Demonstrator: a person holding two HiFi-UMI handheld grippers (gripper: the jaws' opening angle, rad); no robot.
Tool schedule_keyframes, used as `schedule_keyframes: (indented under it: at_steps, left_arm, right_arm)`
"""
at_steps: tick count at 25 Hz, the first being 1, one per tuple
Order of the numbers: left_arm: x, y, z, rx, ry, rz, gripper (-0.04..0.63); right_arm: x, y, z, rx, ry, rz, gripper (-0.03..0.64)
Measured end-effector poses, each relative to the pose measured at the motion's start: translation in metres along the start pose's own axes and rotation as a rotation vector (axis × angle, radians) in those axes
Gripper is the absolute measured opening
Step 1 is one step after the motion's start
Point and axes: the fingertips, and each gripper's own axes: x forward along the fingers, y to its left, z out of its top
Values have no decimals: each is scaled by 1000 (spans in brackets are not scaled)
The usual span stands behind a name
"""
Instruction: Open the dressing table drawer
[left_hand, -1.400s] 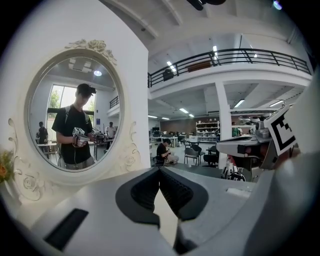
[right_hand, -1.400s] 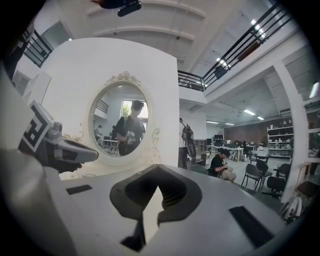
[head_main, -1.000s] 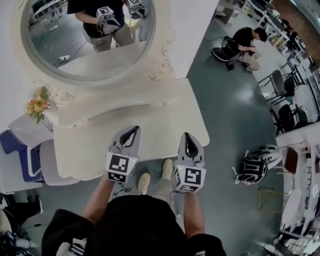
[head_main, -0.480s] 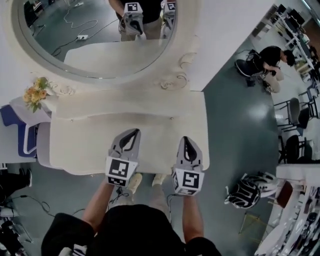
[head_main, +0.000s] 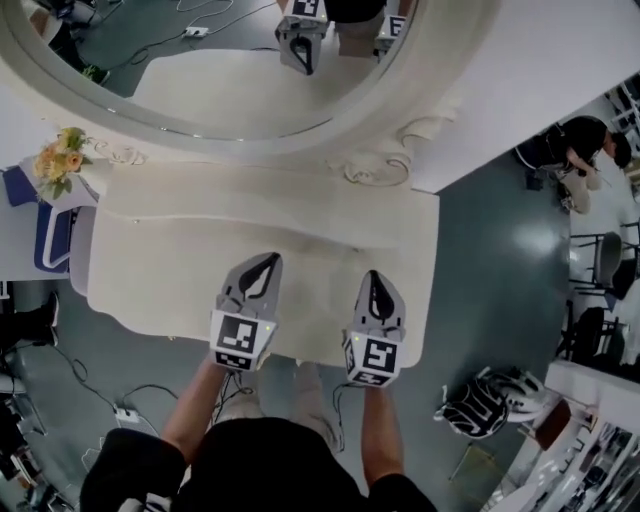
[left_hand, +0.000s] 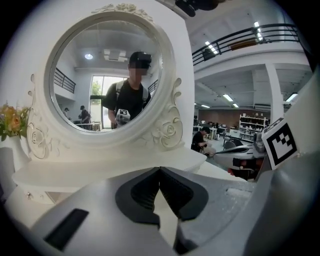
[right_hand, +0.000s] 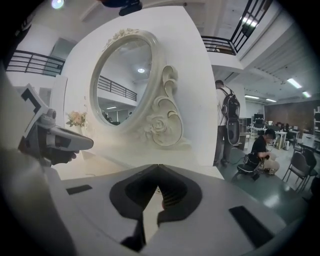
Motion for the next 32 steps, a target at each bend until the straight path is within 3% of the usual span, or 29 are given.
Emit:
schedule_keyframes:
  at_steps: [8, 10, 19, 24, 32]
  left_arm:
    - [23, 4, -27, -23, 28, 24, 3]
    - [25, 2, -31, -25, 34, 23, 3]
    - [29, 2, -41, -32, 57, 26, 3]
    - [31, 4, -48, -34, 67, 32, 3]
    - [32, 7, -53, -51, 82, 38, 3]
  right_arm:
    - [40, -9, -46, 59, 98, -3, 5]
    - [49, -8, -56, 65, 126, 13, 99]
    - [72, 0, -69, 72, 152, 37, 185]
    - [84, -2, -75, 70, 168, 12, 185]
    - [88, 2, -77, 22, 185, -12, 94]
